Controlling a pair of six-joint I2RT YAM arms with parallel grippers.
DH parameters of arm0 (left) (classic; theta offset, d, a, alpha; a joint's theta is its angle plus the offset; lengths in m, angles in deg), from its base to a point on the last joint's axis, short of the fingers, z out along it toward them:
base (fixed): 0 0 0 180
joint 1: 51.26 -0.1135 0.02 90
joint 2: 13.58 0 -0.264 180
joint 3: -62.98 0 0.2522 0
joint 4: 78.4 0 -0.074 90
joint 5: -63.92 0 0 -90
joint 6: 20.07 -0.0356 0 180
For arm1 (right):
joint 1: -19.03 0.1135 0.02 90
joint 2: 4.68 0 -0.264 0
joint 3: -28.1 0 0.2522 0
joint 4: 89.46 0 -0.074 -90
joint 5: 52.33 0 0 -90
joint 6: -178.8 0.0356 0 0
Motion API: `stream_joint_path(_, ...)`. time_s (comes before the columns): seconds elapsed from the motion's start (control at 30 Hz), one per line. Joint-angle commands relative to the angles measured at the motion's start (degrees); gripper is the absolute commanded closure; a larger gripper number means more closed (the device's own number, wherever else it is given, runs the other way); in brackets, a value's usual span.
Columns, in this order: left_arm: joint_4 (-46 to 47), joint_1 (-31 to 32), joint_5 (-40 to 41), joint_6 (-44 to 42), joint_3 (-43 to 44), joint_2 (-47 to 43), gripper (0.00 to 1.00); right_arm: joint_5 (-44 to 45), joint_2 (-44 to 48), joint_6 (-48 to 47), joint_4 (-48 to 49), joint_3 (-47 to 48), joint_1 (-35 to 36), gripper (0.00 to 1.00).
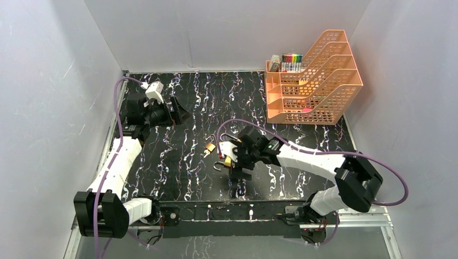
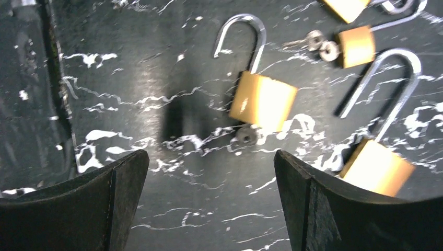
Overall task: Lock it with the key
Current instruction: Pick up the lock from the center of the board.
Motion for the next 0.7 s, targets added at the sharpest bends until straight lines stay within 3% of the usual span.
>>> stream_joint_path(0.0, 1.4, -0.3, -3.5, 0.6, -0.9, -0.5, 0.02, -8.7, -2.8, -6.9, 6.5, 5.1, -4.7, 0.01)
stream_joint_path(0.2, 0.9, -0.3, -3.7, 0.1, -0.9, -0.3, 0.02, -5.8, -13.8, -2.6, 5.5, 13.0, -6.1, 0.02)
stream_joint_path(0.33, 0.9, -0.3, -4.0, 0.1, -1.0, -0.3, 0.02, -8.3, -18.2, 0.1, 3.4, 16.2, -6.1, 0.02)
stream_joint_path(0.53, 1.0, -0.3, -4.3, 0.1, -1.0, -0.2, 0.02, -9.9, -18.0, 6.9, 6.2, 13.9, -6.1, 0.05)
stream_joint_path(0.67, 1.2, -0.3, -4.9, 0.4, -1.1, 0.0, 0.02, -5.9, -16.9, 11.9, 10.9, 10.0, -5.9, 0.09)
